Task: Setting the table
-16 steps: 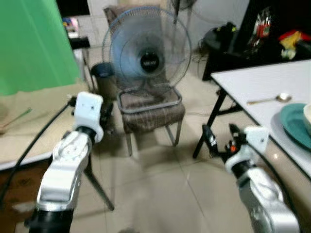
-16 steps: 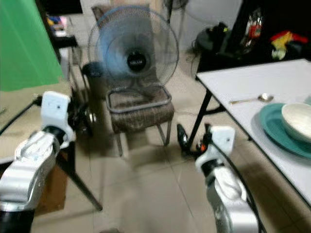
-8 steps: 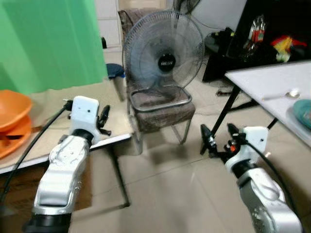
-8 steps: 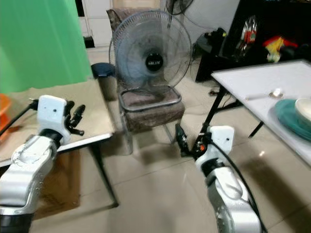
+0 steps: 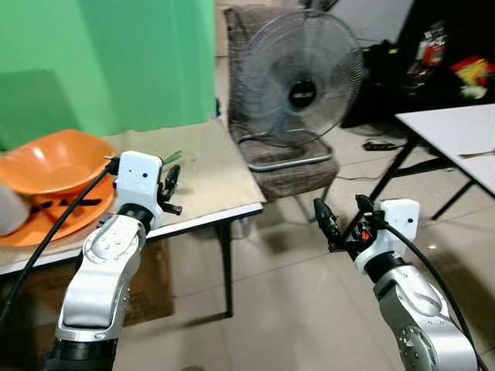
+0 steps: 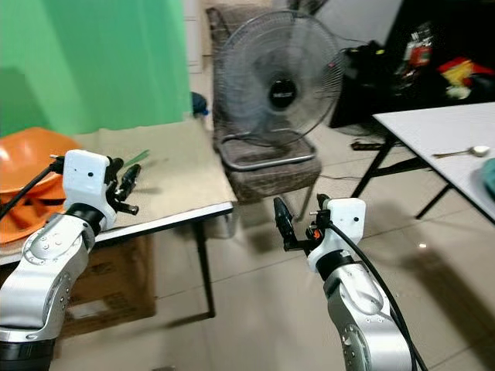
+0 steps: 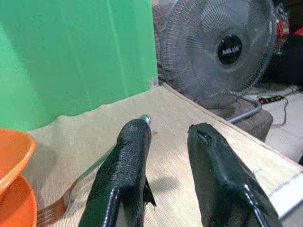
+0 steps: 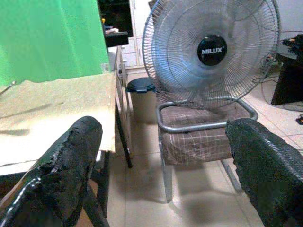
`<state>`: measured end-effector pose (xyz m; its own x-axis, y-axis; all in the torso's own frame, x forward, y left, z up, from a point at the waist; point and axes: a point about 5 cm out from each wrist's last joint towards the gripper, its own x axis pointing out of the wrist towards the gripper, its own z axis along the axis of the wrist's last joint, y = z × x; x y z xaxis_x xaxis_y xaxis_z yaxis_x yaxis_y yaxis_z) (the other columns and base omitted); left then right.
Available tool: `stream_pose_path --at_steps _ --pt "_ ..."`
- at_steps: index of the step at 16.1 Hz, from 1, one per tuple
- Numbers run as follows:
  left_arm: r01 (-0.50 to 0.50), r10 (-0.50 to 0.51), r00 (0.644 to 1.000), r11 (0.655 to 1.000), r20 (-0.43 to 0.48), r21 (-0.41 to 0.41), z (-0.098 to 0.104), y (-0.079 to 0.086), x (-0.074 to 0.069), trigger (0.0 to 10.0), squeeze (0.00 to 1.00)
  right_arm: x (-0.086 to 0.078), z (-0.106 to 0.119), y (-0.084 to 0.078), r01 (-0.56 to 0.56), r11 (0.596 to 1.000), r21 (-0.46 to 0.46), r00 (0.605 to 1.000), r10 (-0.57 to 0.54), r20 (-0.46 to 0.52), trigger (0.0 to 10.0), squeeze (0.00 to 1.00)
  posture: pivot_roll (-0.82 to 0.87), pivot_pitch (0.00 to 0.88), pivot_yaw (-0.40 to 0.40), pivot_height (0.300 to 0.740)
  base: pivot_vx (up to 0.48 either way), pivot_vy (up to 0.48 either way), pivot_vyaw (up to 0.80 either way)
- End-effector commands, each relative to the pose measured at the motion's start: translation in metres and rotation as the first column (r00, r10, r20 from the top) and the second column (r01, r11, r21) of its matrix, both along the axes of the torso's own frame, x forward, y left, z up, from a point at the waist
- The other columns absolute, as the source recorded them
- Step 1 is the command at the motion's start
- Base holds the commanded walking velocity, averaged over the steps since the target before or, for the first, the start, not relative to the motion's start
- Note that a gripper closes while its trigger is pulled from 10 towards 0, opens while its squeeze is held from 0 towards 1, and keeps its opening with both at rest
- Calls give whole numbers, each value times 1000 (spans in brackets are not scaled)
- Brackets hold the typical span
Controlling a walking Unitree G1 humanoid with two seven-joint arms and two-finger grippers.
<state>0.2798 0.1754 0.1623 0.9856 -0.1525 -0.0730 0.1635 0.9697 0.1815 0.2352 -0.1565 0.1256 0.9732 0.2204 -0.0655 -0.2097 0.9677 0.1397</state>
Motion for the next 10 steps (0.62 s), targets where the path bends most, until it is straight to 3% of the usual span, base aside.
stream_pose_path --at_steps 1,4,10 --pt "40 -40 999 999 8 3 4 -7 1 10000 0 0 2 -5 28 1000 -12 1000 -28 12 10000 0 68 0 11 740 0 0 0" --pt "15 -15 1000 999 -2 34 2 1 -2 10000 0 -2 -1 -6 37 999 -28 999 -37 14 10000 0 80 0 12 740 334 0 613" --pt "33 -33 999 996 0 78 3 2 -3 10000 0 0 -8 -8 58 998 -36 998 -58 -8 10000 0 90 0 1 740 346 0 0"
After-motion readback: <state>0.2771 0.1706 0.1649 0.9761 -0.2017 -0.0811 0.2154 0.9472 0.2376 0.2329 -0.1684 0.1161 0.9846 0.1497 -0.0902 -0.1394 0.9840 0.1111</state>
